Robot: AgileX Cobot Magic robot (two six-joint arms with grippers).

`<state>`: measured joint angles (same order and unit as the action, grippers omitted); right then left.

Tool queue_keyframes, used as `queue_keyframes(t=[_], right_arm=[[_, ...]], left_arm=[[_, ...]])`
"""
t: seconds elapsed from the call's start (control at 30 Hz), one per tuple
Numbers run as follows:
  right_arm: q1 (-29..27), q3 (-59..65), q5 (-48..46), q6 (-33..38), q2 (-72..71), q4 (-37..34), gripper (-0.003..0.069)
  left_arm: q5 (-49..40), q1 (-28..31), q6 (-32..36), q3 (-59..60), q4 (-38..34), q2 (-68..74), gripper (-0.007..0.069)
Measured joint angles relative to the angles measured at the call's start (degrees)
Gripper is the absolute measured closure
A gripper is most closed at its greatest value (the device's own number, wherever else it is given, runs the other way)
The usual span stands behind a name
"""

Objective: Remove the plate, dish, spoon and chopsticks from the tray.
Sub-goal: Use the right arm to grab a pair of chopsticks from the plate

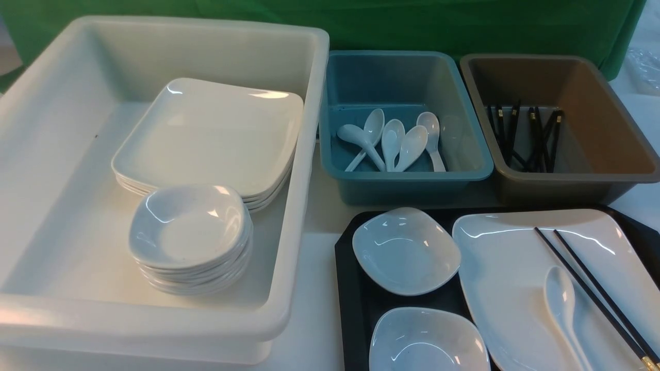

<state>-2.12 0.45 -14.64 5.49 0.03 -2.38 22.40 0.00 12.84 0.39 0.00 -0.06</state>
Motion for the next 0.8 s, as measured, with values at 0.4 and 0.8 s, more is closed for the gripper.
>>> queue_keyframes(t=[0.4,0.8], right_arm=[[0.0,0.0,19.0,-34.5,0.0,-17.7,0.0419],[2.2,-13.9,15.2,-25.3,1.5,-12.4,0.0561]], left_arm=[[2.9,0.0,-32.4,0.0,-3.7,0.0,0.062],[-6.5,0.0,-38.9,-20.6,-8.4,5.9,0.062]])
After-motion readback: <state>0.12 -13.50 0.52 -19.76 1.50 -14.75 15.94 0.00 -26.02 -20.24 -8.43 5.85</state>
